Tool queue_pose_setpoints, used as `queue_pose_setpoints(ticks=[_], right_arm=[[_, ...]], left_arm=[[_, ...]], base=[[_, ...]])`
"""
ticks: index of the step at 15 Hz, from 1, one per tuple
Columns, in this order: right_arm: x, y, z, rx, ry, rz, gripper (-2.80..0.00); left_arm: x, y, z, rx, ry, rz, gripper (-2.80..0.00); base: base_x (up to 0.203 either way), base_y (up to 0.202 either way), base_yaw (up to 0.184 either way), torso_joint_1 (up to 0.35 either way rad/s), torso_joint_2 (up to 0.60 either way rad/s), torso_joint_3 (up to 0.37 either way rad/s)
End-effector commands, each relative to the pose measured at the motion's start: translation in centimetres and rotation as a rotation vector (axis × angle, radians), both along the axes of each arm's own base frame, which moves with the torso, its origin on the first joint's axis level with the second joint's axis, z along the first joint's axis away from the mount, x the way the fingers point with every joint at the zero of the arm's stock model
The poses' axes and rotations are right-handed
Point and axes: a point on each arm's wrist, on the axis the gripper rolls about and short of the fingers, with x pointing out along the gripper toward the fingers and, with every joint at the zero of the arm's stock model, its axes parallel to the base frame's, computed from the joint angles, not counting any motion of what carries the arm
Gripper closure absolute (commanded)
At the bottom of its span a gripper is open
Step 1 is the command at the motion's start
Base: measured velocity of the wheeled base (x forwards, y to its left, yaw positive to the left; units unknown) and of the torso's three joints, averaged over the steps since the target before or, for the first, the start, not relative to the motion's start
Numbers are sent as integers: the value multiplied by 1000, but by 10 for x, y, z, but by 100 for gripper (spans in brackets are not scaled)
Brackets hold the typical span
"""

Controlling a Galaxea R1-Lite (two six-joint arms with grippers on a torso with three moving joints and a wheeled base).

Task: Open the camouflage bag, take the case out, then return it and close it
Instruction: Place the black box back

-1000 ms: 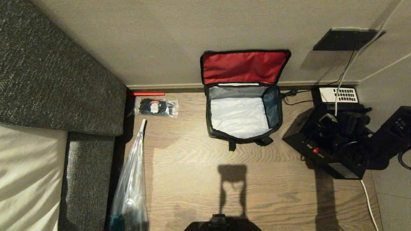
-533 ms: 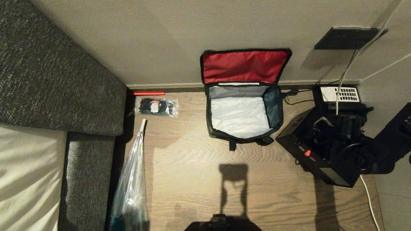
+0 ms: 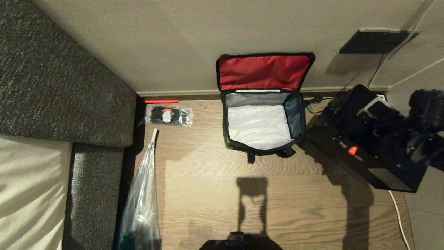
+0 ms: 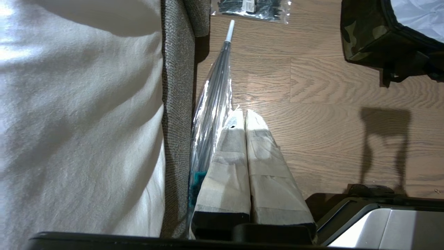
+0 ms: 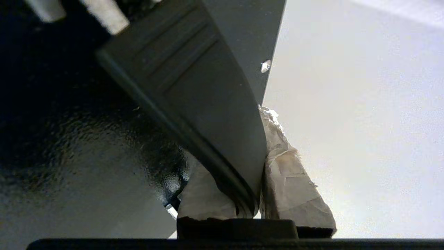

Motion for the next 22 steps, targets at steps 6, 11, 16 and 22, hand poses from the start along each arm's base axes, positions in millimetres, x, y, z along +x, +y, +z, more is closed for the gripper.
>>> queue_pose_setpoints(ticks=[6, 11, 16, 22], right_arm=[[-65, 61, 76, 24, -38, 531, 0], [-35, 102, 64, 177, -41, 772, 0], [12, 132, 63, 263, -84, 977, 0], [30, 157, 76, 335, -37, 1292, 0]], left_arm=[[0, 0, -1, 0, 0, 3, 0], [0, 0, 0, 0, -2, 1, 0], [0, 0, 0, 0, 0, 1, 0], [0, 0, 0, 0, -1, 1, 0]], base=[[0, 0, 0, 0, 0, 0], [0, 0, 0, 0, 0, 0], [0, 0, 0, 0, 0, 0], [0, 0, 0, 0, 0, 0]])
